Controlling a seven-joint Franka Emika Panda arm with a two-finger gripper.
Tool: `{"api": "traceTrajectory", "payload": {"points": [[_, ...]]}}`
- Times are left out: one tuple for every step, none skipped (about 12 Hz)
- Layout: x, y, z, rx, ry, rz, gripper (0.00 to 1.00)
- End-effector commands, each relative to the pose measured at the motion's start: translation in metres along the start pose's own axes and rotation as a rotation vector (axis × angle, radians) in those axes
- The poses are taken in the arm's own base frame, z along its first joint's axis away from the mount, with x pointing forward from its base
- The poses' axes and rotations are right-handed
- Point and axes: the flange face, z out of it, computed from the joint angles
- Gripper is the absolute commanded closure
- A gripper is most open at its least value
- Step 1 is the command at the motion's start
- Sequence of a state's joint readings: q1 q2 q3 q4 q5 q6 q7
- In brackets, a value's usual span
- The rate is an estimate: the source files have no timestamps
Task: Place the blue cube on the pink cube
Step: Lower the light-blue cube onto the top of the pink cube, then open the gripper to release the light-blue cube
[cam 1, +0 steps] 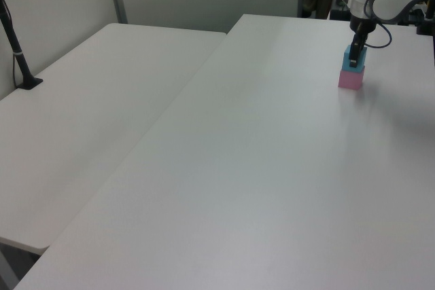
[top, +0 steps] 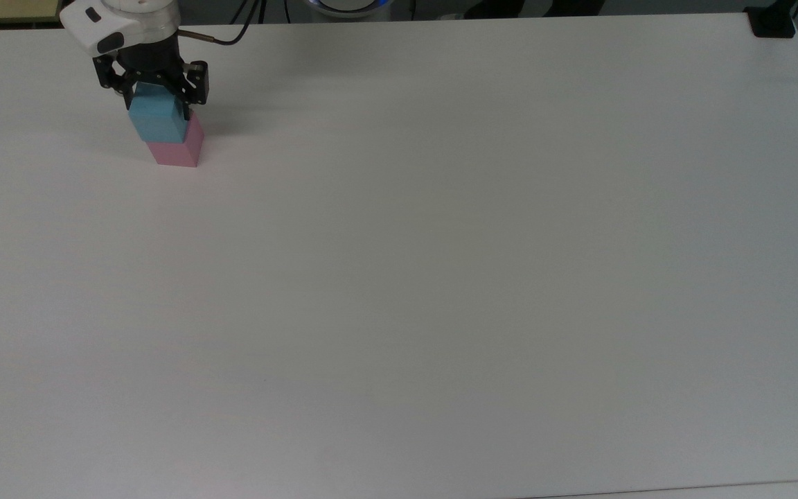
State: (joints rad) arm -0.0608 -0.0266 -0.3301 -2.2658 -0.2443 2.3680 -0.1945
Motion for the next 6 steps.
{"api": "traceTrajectory", "payload": {"points": [[-0.006, 0.003, -0.001, -0.007, -0.015, -0.020, 0.00], [-0.004, 0.003, -0.010, -0.006, -0.003, -0.006, 0.00], [0.003, 0.005, -0.027, -0.003, -0.001, 0.004, 0.00], [0.009, 0.009, -0.047, 0.006, -0.028, 0.020, 0.00], [0.020, 0.013, -0.077, 0.034, -0.030, 0.050, 0.00], [0.029, 0.020, -0.108, 0.070, -0.028, 0.083, 0.00]]}}
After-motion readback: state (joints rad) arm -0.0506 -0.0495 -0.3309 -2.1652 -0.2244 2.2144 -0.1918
